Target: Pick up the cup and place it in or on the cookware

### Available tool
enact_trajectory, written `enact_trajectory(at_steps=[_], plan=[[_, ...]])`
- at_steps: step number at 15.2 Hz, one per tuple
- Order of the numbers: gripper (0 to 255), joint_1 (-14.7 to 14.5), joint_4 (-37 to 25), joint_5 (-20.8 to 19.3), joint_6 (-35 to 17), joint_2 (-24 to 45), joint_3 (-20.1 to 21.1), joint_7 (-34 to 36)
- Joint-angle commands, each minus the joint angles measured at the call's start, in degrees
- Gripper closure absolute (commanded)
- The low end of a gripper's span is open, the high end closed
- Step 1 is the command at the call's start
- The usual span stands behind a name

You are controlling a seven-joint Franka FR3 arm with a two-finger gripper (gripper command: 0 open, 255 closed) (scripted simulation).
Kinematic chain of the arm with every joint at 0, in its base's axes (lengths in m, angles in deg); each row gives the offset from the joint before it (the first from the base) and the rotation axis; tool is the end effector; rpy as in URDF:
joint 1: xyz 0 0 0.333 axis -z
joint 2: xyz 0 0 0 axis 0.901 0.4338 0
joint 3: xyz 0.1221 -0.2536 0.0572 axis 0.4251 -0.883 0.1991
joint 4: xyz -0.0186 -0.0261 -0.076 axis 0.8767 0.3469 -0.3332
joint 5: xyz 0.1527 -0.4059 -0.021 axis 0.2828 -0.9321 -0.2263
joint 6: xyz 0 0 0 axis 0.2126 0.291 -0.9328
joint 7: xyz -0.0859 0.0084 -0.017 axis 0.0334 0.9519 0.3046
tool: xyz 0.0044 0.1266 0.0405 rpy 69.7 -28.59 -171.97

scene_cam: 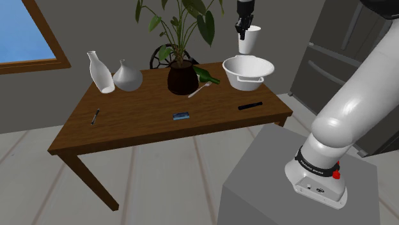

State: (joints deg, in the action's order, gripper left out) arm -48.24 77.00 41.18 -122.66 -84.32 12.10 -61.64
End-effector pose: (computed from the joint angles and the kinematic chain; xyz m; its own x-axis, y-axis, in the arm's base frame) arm 0.5292 -0.2609 0.5345 0.9989 -0.0271 0.0372 -0.0346 -0.9749 0.2198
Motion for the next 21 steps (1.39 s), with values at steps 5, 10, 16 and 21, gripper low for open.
enact_trajectory(at_steps=[5,10,16,21], plan=[[255,3.0,-6.3,1.5,-0.2,5.3,-3.6,-7.0],[255,3.0,-2.1,1.3,-4.1,4.9,-3.6,-6.4],[255,3.1,2.4,1.0,-8.6,5.0,-3.7,-5.6],[255,3.2,5.8,0.7,-12.3,5.3,-3.8,-5.0]])
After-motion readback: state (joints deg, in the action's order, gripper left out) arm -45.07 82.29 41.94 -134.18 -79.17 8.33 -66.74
